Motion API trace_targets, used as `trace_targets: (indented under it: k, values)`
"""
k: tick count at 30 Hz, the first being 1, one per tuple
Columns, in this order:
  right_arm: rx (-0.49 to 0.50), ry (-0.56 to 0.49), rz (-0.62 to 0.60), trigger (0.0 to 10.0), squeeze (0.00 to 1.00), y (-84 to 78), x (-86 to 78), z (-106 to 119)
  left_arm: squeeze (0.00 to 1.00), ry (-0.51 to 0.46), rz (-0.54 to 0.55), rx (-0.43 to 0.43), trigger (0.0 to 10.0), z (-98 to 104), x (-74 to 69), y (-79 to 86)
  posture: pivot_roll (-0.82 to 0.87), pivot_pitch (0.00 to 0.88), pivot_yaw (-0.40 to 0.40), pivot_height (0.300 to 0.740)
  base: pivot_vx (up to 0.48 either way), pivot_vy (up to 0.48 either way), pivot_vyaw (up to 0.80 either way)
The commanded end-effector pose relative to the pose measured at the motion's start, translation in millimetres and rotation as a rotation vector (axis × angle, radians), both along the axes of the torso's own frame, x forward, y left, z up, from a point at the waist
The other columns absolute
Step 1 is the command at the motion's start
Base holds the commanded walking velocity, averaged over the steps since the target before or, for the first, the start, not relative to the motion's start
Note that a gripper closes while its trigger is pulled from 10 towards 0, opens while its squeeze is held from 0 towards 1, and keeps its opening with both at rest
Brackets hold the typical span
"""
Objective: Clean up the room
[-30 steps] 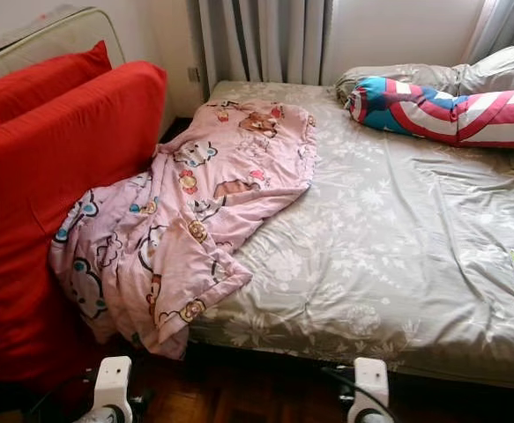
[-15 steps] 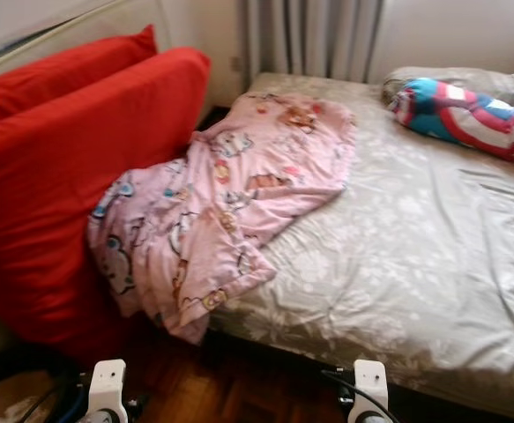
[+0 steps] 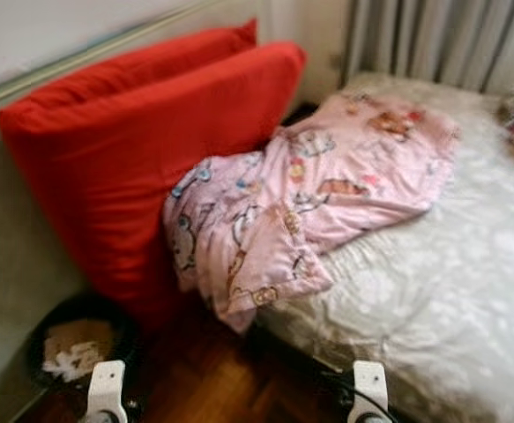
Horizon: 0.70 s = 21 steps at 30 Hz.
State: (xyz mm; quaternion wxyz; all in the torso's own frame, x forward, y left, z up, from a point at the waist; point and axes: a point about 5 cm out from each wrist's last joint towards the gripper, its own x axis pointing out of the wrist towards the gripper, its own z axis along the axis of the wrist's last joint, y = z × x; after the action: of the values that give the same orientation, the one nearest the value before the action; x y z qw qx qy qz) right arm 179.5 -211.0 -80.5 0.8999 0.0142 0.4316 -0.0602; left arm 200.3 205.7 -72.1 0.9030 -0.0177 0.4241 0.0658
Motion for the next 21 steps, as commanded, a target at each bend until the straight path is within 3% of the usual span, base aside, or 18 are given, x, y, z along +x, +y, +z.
trace_targets:
  k: [1, 8, 21]
  values:
    - [0.021, -0.002, 0.01, 10.0, 0.0, 8.7, 2.3, -0.5, 0.0, 0.02, 0.017, 0.011, 10.0, -1.6, -5.0, 7.2, 0.04, 0.051, 0.024, 0.74, 0.0, 0.0, 0.8]
    - [0.027, -0.006, 0.021, 10.0, 0.0, 13.1, 4.1, -0.3, 0.0, 0.024, 0.016, 0.011, 10.0, -2.0, -5.9, 7.4, 0.04, 0.051, 0.023, 0.74, 0.0, 0.0, 0.77]
    - [0.038, -0.011, 0.008, 10.0, 0.0, 11.3, 2.6, -0.6, 0.0, 0.019, 0.021, 0.004, 10.0, -2.2, -6.0, 6.6, 0.03, 0.052, 0.02, 0.74, 0.0, 0.0, 0.0]
